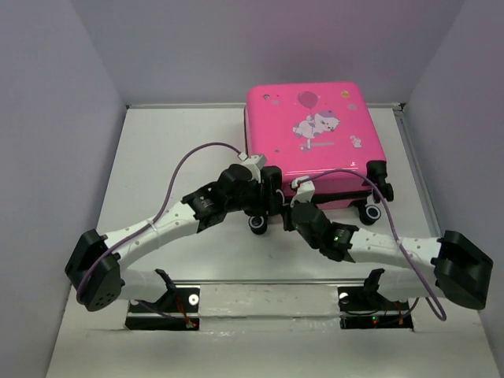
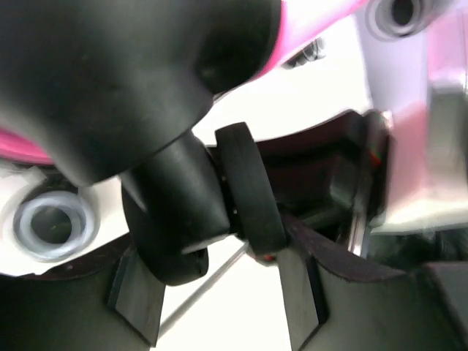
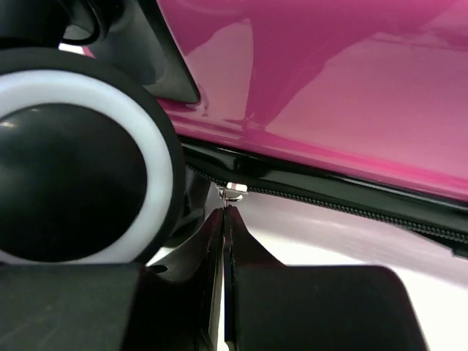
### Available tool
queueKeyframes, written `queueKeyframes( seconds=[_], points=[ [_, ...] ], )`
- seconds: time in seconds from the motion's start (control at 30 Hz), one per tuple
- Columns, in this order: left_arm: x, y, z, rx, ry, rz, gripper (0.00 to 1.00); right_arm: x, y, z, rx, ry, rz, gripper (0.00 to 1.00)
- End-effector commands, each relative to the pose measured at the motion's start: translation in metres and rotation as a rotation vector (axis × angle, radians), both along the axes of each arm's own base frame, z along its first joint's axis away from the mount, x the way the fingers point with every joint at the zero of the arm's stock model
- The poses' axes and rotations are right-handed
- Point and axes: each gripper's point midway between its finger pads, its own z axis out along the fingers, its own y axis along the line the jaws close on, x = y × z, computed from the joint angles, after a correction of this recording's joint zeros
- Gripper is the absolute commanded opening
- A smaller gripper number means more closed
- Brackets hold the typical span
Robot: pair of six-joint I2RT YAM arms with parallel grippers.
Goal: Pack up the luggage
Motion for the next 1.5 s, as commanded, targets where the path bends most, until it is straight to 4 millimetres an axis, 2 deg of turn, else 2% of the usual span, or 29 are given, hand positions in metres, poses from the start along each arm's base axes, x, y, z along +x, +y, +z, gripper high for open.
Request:
queueKeyframes(
  seconds=[0.0, 0.03, 0.07, 0.1, 0.17, 0.2, 0.27, 0.3, 0.33, 0.4, 0.47, 0.5, 0.6, 0.63, 0.67, 0.77, 0.93, 0.97, 1.03, 1.07, 1.1, 1.17, 1.23, 1.27, 1.3, 1.33, 1.37, 1.43, 1.47],
  points=[
    [-0.026, -0.061, 0.170, -0.417, -0.365, -0.255, 0.06, -0.019, 0.101, 0.084, 0.336, -0.166, 0.212, 0.07],
    [-0.032, -0.057, 0.180, -0.448, -0.369, -0.260, 0.06, -0.019, 0.112, 0.090, 0.385, -0.195, 0.228, 0.07],
    [-0.034, -0.055, 0.184, -0.462, -0.370, -0.260, 0.06, -0.017, 0.113, 0.092, 0.403, -0.210, 0.222, 0.07],
    [-0.037, -0.052, 0.189, -0.482, -0.373, -0.257, 0.06, -0.013, 0.113, 0.106, 0.464, -0.251, 0.199, 0.07],
    [-0.041, -0.047, 0.184, -0.488, -0.364, -0.252, 0.06, -0.012, 0.112, 0.111, 0.522, -0.283, 0.187, 0.07],
    [-0.043, -0.042, 0.191, -0.513, -0.381, -0.245, 0.06, -0.012, 0.112, 0.114, 0.582, -0.299, 0.182, 0.07],
    [-0.046, -0.039, 0.184, -0.527, -0.364, -0.243, 0.06, -0.014, 0.114, 0.120, 0.645, -0.317, 0.189, 0.07],
    [-0.047, -0.039, 0.184, -0.533, -0.363, -0.244, 0.06, -0.017, 0.114, 0.116, 0.669, -0.311, 0.203, 0.07],
    [-0.046, -0.040, 0.179, -0.526, -0.359, -0.241, 0.06, -0.023, 0.110, 0.136, 0.757, -0.360, 0.230, 0.07],
    [-0.045, -0.038, 0.176, -0.522, -0.359, -0.233, 0.06, -0.031, 0.094, 0.144, 0.789, -0.393, 0.229, 0.07],
    [-0.046, -0.037, 0.180, -0.535, -0.374, -0.229, 0.06, -0.032, 0.074, 0.141, 0.798, -0.405, 0.190, 0.07],
    [-0.045, -0.033, 0.189, -0.559, -0.399, -0.215, 0.06, -0.037, 0.056, 0.137, 0.816, -0.420, 0.171, 0.07],
    [-0.049, -0.029, 0.200, -0.627, -0.419, -0.210, 0.06, -0.041, 0.037, 0.132, 0.826, -0.423, 0.144, 0.07],
    [-0.052, -0.029, 0.212, -0.675, -0.425, -0.222, 0.06, -0.040, 0.035, 0.125, 0.806, -0.404, 0.133, 0.07],
    [-0.053, -0.031, 0.216, -0.697, -0.422, -0.231, 0.06, -0.041, 0.035, 0.123, 0.797, -0.400, 0.136, 0.07],
    [-0.061, -0.032, 0.242, -0.815, -0.428, -0.260, 0.06, -0.047, 0.049, 0.134, 0.819, -0.437, 0.211, 0.07],
    [-0.072, -0.039, 0.270, -0.922, -0.457, -0.294, 0.06, -0.043, 0.091, 0.164, 0.879, -0.496, 0.298, 0.07],
    [-0.073, -0.039, 0.266, -0.927, -0.443, -0.291, 0.06, -0.042, 0.098, 0.163, 0.881, -0.496, 0.309, 0.07],
    [-0.070, -0.036, 0.261, -0.930, -0.439, -0.267, 0.06, -0.042, 0.094, 0.167, 0.913, -0.506, 0.298, 0.07],
    [-0.070, -0.033, 0.253, -0.920, -0.430, -0.250, 0.06, -0.039, 0.086, 0.163, 0.915, -0.500, 0.261, 0.07],
    [-0.065, -0.032, 0.246, -0.898, -0.430, -0.224, 0.06, -0.035, 0.070, 0.149, 0.900, -0.478, 0.197, 0.07],
    [-0.058, -0.027, 0.224, -0.843, -0.421, -0.165, 0.06, -0.036, 0.052, 0.131, 0.878, -0.451, 0.150, 0.09],
    [-0.053, -0.022, 0.205, -0.808, -0.401, -0.126, 0.07, -0.043, 0.031, 0.108, 0.825, -0.420, 0.134, 0.24],
    [-0.051, -0.021, 0.198, -0.796, -0.397, -0.114, 0.08, -0.044, 0.025, 0.100, 0.802, -0.402, 0.126, 0.32],
    [-0.048, -0.018, 0.184, -0.770, -0.383, -0.090, 0.11, -0.044, 0.024, 0.078, 0.731, -0.347, 0.122, 0.47],
    [-0.045, -0.017, 0.177, -0.753, -0.376, -0.078, 0.12, -0.046, 0.022, 0.069, 0.692, -0.323, 0.122, 0.52],
    [-0.043, -0.016, 0.170, -0.739, -0.369, -0.067, 0.13, -0.048, 0.017, 0.079, 0.699, -0.325, 0.122, 0.56],
    [-0.039, -0.015, 0.145, -0.695, -0.338, -0.041, 0.18, -0.049, 0.020, 0.073, 0.584, -0.251, 0.130, 0.70],
    [-0.037, -0.014, 0.139, -0.686, -0.330, -0.030, 0.21, -0.049, 0.018, 0.067, 0.525, -0.230, 0.129, 0.74]
  ],
)
